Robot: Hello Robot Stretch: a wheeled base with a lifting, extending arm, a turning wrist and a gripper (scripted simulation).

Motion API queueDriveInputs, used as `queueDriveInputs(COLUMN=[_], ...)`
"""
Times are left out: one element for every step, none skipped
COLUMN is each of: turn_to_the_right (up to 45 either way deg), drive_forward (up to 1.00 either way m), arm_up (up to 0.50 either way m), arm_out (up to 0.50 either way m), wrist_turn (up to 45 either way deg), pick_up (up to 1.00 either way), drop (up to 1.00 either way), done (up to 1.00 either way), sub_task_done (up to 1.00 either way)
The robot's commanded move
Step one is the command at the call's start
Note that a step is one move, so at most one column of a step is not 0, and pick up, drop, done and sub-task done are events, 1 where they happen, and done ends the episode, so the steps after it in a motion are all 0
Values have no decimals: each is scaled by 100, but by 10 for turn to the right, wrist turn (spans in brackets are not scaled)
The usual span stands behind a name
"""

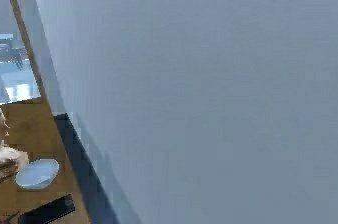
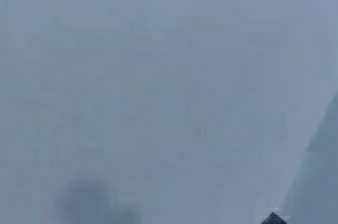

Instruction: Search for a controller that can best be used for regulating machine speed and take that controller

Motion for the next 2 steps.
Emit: queueDriveInputs(turn_to_the_right=[-450,-450], drive_forward=[0,0], arm_up=[0,0], arm_out=[0,0], wrist_turn=[0,0], pick_up=[0,0], drop=[0,0], done=[0,0], sub_task_done=[0,0])
